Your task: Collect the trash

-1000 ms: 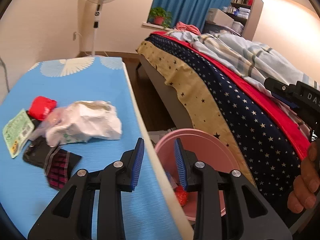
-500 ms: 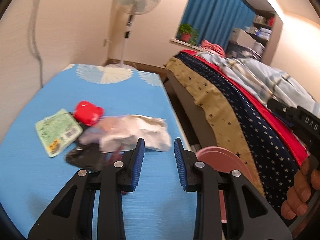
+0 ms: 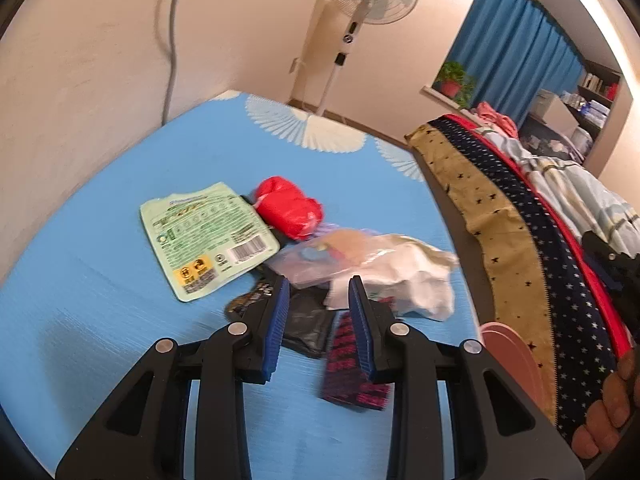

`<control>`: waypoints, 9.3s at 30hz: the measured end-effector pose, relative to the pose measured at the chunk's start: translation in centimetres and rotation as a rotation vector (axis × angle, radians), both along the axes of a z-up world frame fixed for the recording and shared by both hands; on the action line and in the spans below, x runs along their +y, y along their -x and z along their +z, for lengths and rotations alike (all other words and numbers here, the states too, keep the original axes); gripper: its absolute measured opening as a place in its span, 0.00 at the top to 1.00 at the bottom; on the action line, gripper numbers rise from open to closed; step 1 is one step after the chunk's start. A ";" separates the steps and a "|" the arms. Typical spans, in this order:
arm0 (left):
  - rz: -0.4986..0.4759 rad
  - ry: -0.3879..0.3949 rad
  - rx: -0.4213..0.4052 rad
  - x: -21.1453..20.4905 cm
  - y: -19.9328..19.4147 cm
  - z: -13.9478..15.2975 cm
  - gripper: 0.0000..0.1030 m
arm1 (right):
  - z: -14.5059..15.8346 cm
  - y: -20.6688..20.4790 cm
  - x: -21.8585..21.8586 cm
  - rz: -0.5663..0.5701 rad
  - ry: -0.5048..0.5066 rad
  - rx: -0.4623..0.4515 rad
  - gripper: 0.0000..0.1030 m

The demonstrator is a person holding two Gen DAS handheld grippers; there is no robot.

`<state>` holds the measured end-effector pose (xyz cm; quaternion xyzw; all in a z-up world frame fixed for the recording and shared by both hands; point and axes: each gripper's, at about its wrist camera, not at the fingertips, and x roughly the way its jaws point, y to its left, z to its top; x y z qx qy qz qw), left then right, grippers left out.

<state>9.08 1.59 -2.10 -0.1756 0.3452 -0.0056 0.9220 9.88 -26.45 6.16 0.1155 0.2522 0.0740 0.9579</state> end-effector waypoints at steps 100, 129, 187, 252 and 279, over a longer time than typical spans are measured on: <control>0.024 0.046 -0.042 2.3 -3.7 0.6 0.99 | -4.1 -11.0 7.4 0.360 0.040 0.259 0.93; -0.019 -0.034 -0.156 1.2 3.2 5.8 1.00 | 4.5 4.0 2.8 0.153 0.089 -0.085 0.93; 0.005 -0.063 0.102 0.6 1.2 -2.8 0.97 | 2.7 6.1 -1.5 0.063 -0.018 -0.036 0.92; -0.400 -0.098 -0.188 -16.2 5.1 5.1 0.99 | 3.4 10.4 -11.2 -0.275 0.100 0.018 0.92; -0.515 -0.030 -0.066 -18.5 4.0 1.7 0.91 | 2.0 9.7 -12.6 -0.368 0.086 0.080 0.69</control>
